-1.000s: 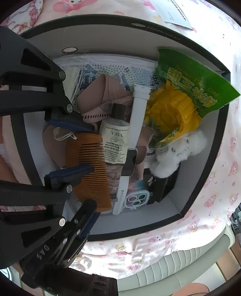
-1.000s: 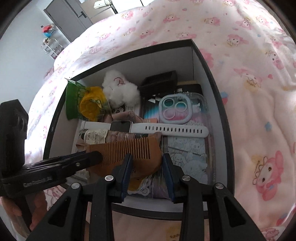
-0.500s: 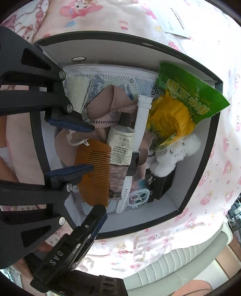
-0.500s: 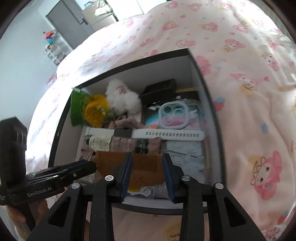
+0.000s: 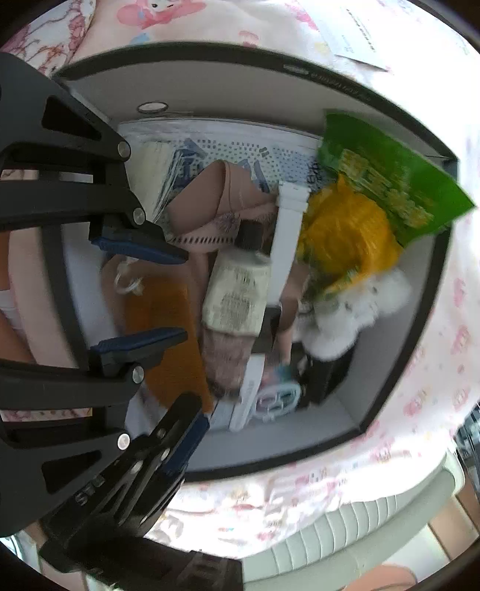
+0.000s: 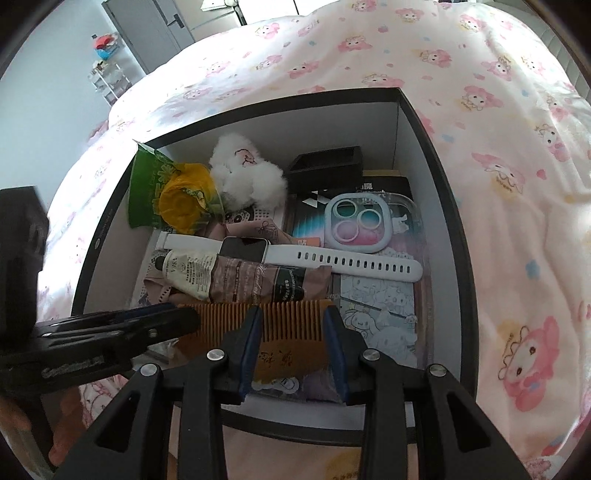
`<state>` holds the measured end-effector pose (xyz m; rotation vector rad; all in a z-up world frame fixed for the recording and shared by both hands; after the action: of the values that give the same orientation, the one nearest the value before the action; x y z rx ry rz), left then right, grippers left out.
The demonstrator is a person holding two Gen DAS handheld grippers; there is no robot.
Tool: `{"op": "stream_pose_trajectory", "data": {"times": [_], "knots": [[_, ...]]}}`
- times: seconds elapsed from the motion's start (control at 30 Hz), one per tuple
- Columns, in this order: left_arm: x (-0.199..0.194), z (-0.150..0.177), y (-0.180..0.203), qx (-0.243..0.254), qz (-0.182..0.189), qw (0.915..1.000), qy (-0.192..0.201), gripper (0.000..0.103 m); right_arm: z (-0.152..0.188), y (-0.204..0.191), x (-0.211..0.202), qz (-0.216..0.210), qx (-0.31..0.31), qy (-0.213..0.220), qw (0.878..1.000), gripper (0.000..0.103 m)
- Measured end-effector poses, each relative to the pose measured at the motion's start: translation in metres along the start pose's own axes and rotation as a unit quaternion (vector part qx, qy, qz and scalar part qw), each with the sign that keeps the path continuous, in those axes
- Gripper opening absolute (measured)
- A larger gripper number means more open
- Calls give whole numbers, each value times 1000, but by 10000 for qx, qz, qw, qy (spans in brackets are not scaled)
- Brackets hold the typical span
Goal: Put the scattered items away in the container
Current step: 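Lower the comb into the box and open the left gripper, then move the left gripper back to the white envelope on the sheet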
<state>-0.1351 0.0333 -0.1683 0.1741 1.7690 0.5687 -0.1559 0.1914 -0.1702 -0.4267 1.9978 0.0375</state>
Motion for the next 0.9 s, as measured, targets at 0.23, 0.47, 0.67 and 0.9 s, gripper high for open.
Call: {"op": "stream_pose_trajectory", "data": {"times": [0.23, 0.47, 0.67, 0.9], "knots": [[-29, 21, 25, 328, 296, 9988, 216, 34, 0, -15, -33, -68, -16, 432, 9990, 30], [-59, 40, 32, 528, 274, 9973, 440, 34, 10, -32, -66, 47, 27, 747, 9972, 30], [-83, 53, 32, 682, 321, 9954, 592, 34, 20, -48, -90, 21, 20, 914, 9958, 30], [-105, 68, 22, 765, 317, 9942, 693, 34, 34, -70, -108, 63, -62, 973, 9952, 30]]}}
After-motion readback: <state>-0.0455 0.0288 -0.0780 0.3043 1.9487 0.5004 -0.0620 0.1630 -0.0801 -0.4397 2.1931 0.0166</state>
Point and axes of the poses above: each gripper's, at about its wrist camera, not at the fingertips, and x roughly the way its jaws point, y to its right, z to its underside, the point moved 3 cm from there along x, roughly the way its jaws point, and after that the axes turned 10 degrees about -x, right-handed, at the moved point
